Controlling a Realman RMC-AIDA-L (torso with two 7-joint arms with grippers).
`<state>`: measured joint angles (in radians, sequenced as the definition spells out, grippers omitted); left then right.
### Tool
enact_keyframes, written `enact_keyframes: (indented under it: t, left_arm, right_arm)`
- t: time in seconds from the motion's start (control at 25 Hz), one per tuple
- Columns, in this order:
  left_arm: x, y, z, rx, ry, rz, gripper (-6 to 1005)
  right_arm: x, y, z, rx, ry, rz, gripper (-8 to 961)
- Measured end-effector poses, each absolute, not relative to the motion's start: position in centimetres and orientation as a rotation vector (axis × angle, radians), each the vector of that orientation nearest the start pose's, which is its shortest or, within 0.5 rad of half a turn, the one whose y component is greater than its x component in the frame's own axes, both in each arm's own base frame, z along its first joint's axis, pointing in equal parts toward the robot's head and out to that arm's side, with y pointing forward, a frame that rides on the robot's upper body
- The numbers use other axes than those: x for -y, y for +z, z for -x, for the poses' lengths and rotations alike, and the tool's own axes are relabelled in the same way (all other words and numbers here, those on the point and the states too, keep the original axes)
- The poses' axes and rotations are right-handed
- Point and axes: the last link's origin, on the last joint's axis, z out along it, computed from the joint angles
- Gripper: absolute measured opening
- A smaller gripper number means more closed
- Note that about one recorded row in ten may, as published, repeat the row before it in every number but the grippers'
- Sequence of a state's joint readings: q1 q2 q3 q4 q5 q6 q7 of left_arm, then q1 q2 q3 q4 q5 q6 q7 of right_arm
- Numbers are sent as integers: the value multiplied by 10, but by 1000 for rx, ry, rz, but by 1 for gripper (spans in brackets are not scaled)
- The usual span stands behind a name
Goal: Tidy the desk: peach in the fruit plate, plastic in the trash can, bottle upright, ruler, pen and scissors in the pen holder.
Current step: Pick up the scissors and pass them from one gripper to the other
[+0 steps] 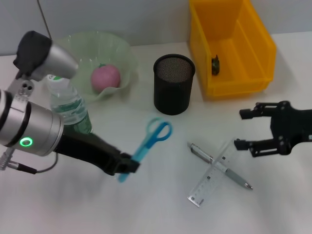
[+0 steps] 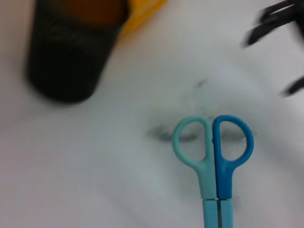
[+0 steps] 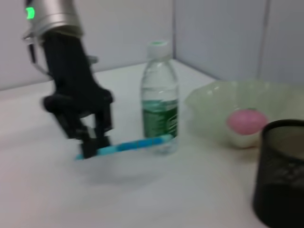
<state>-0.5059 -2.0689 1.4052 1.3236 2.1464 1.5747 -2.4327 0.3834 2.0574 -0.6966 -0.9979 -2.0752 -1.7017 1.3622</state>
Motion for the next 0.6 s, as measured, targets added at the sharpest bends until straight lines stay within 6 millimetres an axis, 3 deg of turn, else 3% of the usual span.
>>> enact_keyframes:
  t: [0.24,0.6]
  left_arm:
    - [-309,-18,149,836,-363,3062,222]
    - [-310,-25,148,669,-921,3037,229]
  right_arm:
    - [-303,66,-283,-395,510,2695,813]
    - [-303,57,-279,-411,559,2702,814]
